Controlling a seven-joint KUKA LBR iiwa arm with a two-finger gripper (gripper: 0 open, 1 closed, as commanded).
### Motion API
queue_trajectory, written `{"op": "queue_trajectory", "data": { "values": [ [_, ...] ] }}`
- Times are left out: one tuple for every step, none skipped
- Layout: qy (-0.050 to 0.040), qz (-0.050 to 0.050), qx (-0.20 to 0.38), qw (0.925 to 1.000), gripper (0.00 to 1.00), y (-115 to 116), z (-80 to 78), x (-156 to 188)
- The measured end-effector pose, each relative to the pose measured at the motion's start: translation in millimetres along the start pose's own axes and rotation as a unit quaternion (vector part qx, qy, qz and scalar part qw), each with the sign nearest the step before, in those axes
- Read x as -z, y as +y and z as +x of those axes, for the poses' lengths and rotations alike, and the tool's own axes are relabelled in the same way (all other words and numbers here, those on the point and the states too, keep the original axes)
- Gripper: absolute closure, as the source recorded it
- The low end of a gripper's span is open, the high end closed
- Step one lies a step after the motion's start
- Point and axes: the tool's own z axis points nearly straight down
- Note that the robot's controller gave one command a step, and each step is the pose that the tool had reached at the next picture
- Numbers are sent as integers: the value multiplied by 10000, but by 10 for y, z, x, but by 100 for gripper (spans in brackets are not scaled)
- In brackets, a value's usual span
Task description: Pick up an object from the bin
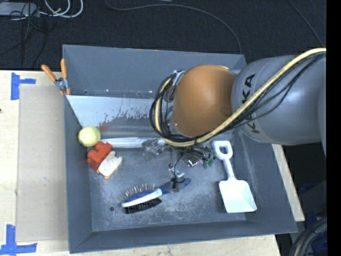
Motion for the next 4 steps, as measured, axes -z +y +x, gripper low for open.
{"op": "queue_trajectory", "data": {
  "values": [
    [-88, 50, 1219, 9925, 0, 13, 106, -210],
    [-30, 20, 514, 9987, 0, 142, 0, -703],
    [-65, 43, 1891, 9819, 100, 731, 118, -989],
    [-66, 42, 1886, 9820, 100, 728, 118, -989]
  ]
}}
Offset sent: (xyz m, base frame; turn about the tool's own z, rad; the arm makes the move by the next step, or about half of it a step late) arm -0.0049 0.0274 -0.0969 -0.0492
